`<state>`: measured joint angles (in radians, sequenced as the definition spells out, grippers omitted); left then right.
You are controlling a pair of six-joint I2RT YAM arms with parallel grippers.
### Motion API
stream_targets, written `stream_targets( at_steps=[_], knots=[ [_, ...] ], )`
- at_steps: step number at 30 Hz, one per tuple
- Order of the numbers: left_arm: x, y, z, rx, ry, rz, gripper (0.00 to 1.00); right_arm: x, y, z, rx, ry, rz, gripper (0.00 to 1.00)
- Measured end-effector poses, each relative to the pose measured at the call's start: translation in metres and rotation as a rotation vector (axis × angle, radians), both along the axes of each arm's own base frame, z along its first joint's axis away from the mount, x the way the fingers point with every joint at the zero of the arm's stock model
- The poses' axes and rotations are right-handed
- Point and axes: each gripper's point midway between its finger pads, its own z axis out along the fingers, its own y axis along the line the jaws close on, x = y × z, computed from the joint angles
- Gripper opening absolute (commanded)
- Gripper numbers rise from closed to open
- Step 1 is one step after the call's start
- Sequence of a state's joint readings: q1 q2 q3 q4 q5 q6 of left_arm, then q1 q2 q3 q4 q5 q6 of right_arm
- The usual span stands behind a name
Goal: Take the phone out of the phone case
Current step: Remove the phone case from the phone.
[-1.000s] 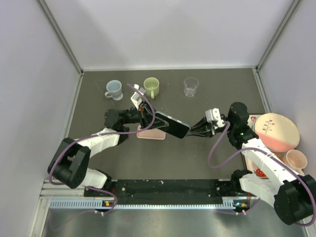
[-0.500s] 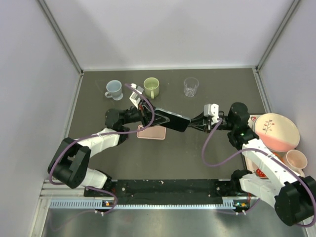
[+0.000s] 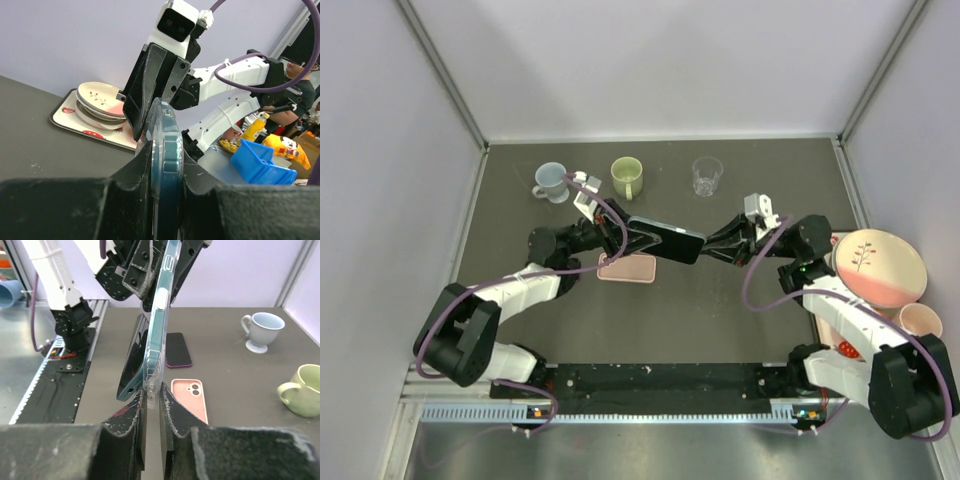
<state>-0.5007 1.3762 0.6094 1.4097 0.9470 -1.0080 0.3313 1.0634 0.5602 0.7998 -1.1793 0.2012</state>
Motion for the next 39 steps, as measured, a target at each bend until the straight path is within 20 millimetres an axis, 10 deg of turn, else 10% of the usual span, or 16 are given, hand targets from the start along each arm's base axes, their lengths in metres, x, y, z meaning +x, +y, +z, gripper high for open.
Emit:
stream_targets(
  at_steps=[23,39],
  knots=[
    [0.002,0.006,0.012,-0.096,0.010,0.070,0.00,0.000,0.016,0.022,0.156,0.154,0.004,0.23],
    [-0.010,-0.008,-0.025,0.012,0.088,-0.012,0.00,-0.003,0.040,0.015,0.175,0.252,0.018,0.29]
  ],
)
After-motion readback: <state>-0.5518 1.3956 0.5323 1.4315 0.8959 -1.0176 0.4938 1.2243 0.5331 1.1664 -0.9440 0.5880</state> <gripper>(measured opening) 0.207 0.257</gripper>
